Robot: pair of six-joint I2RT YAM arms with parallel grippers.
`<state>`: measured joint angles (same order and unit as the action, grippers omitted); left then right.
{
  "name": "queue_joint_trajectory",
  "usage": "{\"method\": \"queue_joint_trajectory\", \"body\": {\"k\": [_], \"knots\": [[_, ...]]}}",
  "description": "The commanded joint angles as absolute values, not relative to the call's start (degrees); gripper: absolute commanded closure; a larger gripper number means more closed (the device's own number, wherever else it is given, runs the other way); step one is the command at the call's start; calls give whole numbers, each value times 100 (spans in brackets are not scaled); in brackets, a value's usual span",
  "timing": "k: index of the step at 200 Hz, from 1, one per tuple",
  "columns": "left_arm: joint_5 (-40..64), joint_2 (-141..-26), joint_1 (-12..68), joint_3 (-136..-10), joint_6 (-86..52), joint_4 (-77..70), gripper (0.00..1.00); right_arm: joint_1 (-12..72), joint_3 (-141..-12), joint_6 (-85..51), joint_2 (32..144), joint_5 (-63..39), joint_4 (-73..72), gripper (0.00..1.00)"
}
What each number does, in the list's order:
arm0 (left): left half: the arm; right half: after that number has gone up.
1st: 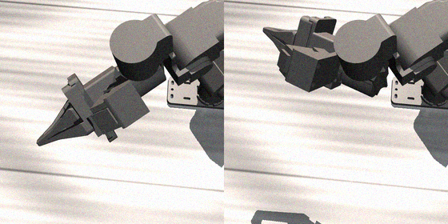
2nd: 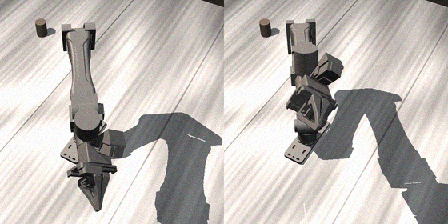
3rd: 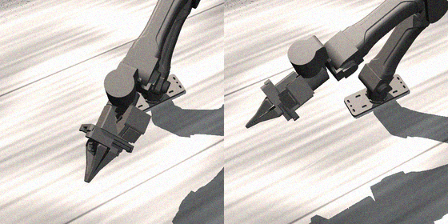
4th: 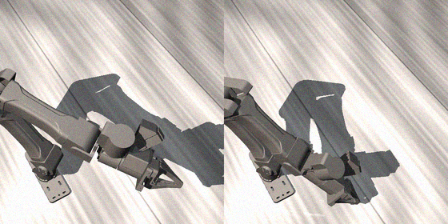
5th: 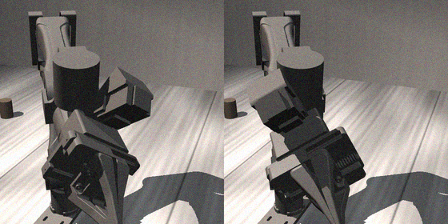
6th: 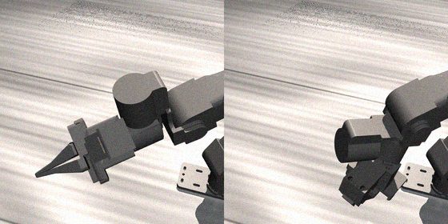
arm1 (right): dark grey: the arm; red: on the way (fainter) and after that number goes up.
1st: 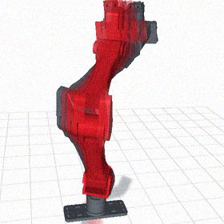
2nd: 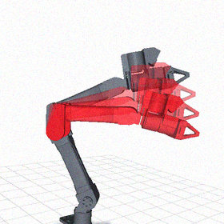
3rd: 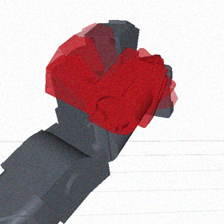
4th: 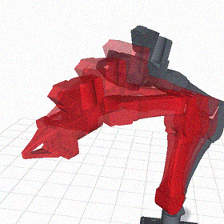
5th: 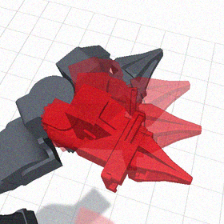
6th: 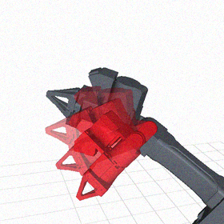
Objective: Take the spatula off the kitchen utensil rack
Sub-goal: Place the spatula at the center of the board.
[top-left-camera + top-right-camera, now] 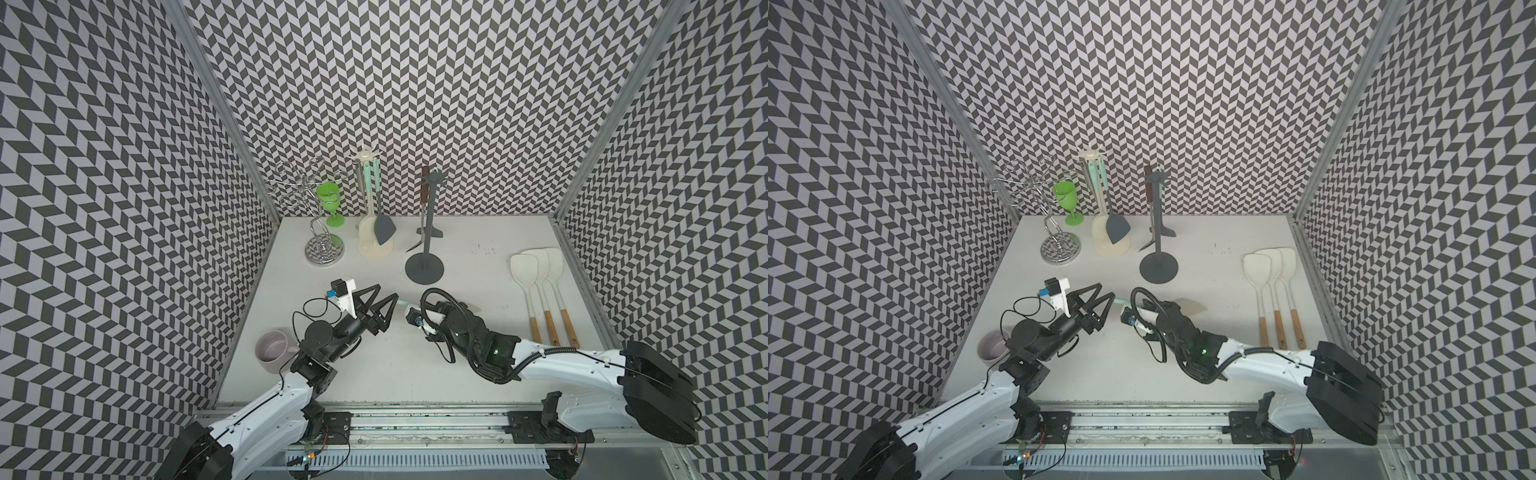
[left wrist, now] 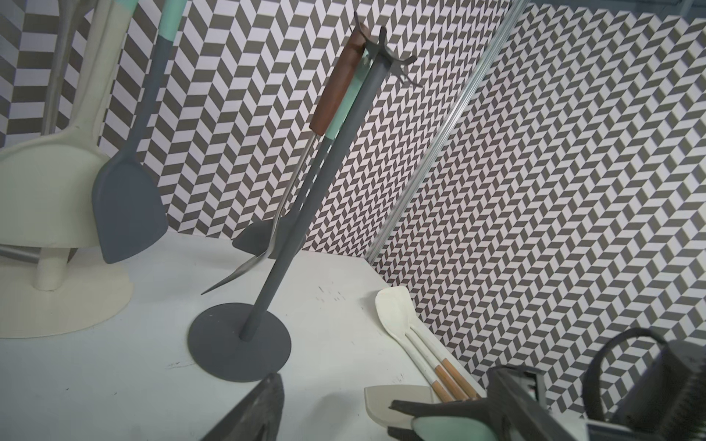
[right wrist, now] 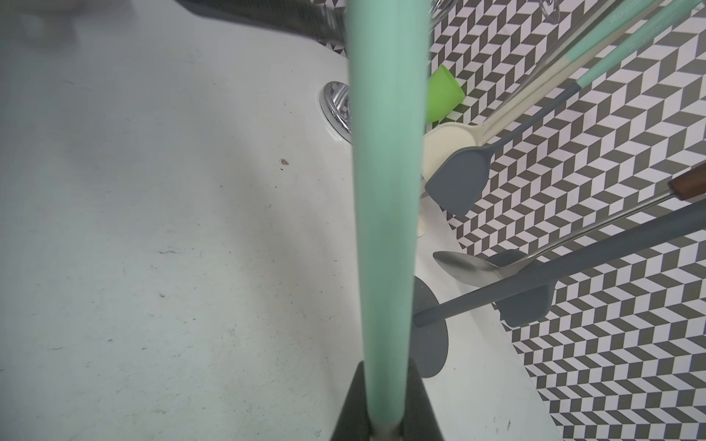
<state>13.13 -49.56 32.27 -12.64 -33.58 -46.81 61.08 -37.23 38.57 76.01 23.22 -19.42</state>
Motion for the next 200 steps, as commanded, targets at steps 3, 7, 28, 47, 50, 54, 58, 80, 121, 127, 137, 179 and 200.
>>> {"method": "queue_joint_trajectory", "body": {"k": [3, 7, 28, 47, 50, 54, 58, 80, 121, 127, 137, 179, 200], "knots": [[1762, -5139, 3190, -1275, -3431, -5027, 23, 6203, -3726, 3974, 7425, 2364, -2488, 100], [1777, -5169, 3190, -1289, -3421, -5027, 24, 6219, -3731, 3978, 7432, 2356, -2486, 100], [1839, -5312, 3190, -1344, -3367, -5027, 31, 6298, -3779, 3968, 7462, 2303, -2495, 100], [1928, -5458, 3186, -1391, -3360, -5069, 39, 6395, -3837, 3972, 7539, 2320, -2548, 100], [1946, -5479, 3187, -1393, -3358, -5075, 39, 6402, -3845, 3963, 7555, 2313, -2549, 100], [1977, -5519, 3190, -1404, -3358, -5087, 41, 6421, -3864, 3964, 7583, 2312, -2548, 100], [2007, -5550, 3189, -1413, -3363, -5109, 42, 6432, -3875, 3953, 7602, 2303, -2549, 100], [2140, -5712, 3191, -1458, -3350, -5181, 51, 6490, -3956, 3904, 7703, 2221, -2563, 100], [2317, -5879, 3228, -1551, -3291, -5200, 90, 6512, -4028, 3750, 7860, 2195, -2768, 100], [2319, -5891, 3234, -1571, -3269, -5170, 98, 6510, -4022, 3723, 7862, 2214, -2813, 100], [2300, -5904, 3250, -1578, -3231, -5142, 100, 6508, -4017, 3689, 7875, 2268, -2871, 100], [1909, -5803, 3366, -1495, -3062, -5111, 100, 6499, -3928, 3558, 7838, 2350, -2928, 84], [1697, -5725, 3383, -1434, -2964, -5089, 100, 6501, -3922, 3399, 7805, 2429, -2834, 52]]}}
